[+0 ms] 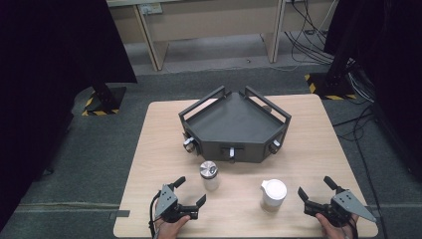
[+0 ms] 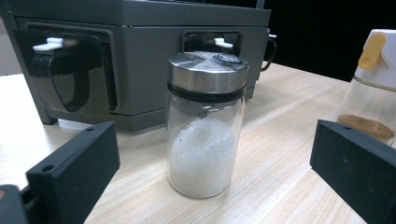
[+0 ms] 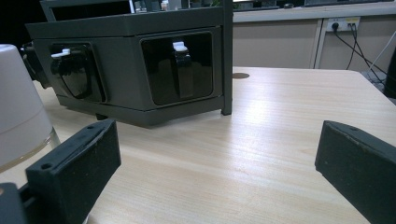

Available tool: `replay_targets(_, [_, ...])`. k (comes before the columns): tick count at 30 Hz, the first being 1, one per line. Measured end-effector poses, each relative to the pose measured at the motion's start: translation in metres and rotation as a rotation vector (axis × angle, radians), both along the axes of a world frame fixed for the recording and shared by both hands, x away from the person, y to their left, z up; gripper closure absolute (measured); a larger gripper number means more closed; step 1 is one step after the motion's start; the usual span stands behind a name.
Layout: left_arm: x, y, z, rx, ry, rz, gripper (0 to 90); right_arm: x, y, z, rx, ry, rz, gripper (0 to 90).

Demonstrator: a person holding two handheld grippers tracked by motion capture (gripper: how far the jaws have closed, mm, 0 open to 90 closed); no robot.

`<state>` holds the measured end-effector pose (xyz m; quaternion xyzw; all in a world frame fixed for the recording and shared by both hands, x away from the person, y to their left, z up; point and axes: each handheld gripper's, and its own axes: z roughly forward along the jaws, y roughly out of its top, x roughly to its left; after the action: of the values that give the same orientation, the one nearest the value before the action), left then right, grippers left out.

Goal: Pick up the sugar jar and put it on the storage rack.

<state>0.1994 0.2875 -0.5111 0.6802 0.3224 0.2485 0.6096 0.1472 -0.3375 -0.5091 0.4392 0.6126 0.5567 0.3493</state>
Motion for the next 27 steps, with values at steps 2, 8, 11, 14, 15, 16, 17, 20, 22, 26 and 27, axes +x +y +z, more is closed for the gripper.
replay_targets(2, [0.002,-0.001,0.001,0.000,0.001,-0.002,0.8,0.000,0.000,0.000,0.000,0.000,0.001,0.4])
replay_targets(8, [0.009,-0.006,0.003,0.003,0.014,-0.003,0.7,0.000,0.000,0.000,0.001,-0.001,0.000,0.4])
replay_targets(11, [0.015,-0.010,0.005,0.008,0.015,-0.005,0.8,0.000,0.000,0.000,0.000,-0.001,0.000,0.4])
replay_targets(14, [0.021,-0.013,0.008,0.017,0.019,-0.011,0.7,0.000,0.000,0.000,0.002,0.000,-0.001,0.4])
replay_targets(15, [0.023,-0.015,0.008,0.020,0.021,-0.010,0.7,0.000,0.000,0.000,0.002,0.000,-0.001,0.4])
replay_targets(16, [0.025,-0.016,0.009,0.023,0.023,-0.010,0.7,0.000,0.000,0.000,0.003,0.000,-0.001,0.4])
replay_targets(17, [0.026,-0.017,0.009,0.025,0.025,-0.010,0.8,0.000,0.000,0.000,0.004,0.000,-0.002,0.4])
replay_targets(20, [0.031,-0.020,0.009,0.028,0.030,-0.011,0.7,0.000,0.000,-0.001,0.004,0.000,0.000,0.4])
replay_targets(22, [0.034,-0.022,0.010,0.030,0.034,-0.010,0.7,0.000,0.000,-0.001,0.005,0.001,0.001,0.4])
replay_targets(26, [0.039,-0.026,0.010,0.034,0.039,-0.011,0.8,0.000,0.000,-0.001,0.005,0.002,0.000,0.4])
replay_targets(27, [0.040,-0.027,0.011,0.038,0.038,-0.013,0.8,0.000,0.000,-0.001,0.005,0.001,0.000,0.4])
